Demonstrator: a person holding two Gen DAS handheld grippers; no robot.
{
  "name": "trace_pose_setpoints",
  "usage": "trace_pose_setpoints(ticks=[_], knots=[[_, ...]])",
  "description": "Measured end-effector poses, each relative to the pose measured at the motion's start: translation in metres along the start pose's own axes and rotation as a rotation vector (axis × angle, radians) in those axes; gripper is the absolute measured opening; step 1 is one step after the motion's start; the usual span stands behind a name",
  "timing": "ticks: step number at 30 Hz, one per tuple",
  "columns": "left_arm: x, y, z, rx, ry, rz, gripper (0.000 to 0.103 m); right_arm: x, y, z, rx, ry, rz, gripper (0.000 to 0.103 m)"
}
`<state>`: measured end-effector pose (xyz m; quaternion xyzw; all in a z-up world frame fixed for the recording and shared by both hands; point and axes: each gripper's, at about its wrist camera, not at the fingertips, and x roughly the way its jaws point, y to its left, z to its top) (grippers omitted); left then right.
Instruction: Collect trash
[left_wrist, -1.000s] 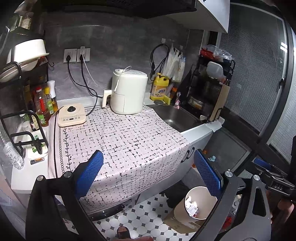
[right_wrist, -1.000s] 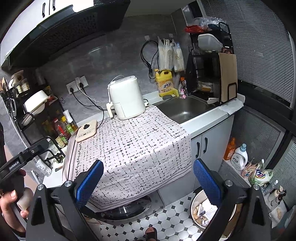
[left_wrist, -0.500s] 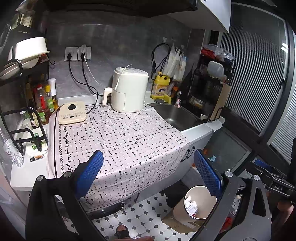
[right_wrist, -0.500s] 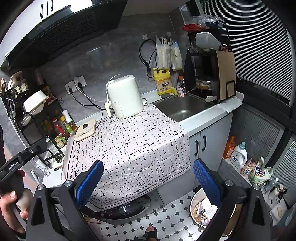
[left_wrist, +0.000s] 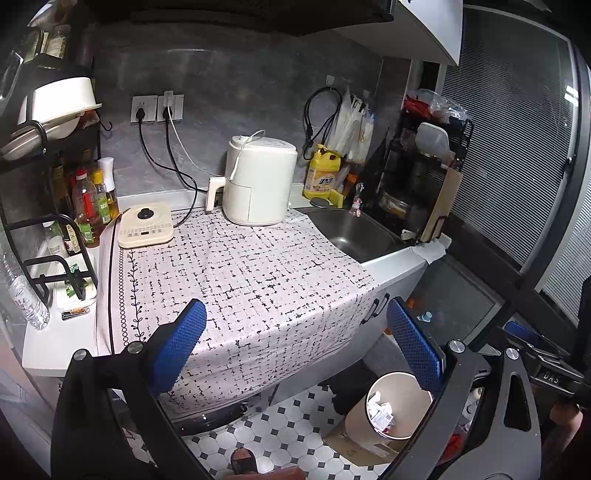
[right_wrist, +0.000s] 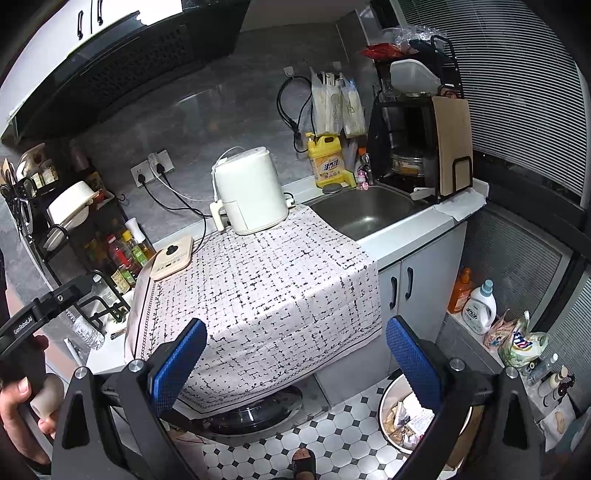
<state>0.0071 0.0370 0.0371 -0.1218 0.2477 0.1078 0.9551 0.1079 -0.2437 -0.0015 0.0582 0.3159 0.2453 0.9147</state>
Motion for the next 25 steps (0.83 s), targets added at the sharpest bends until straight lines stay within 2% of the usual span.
trace_pose_setpoints(ticks=[8,11,16,25], knots=[[-0.006,0.003,-0.002,-0.046,-0.007,0.039,0.097,0.002,-0.002,0.002,-0.008,-0.016,0.020,0.095],[-0.010,0.004,-0.006,-0.053,-0.005,0.081,0.097,0.008,-0.002,-0.001,-0.007,0.003,0.027,0.095],[-0.009,0.005,-0.011,-0.046,0.013,0.091,0.097,0.020,-0.001,-0.011,-0.005,0.046,0.045,0.095],[0.005,0.007,-0.008,-0.015,0.061,0.093,0.097,0.036,-0.022,-0.023,0.058,0.077,0.022,0.095]])
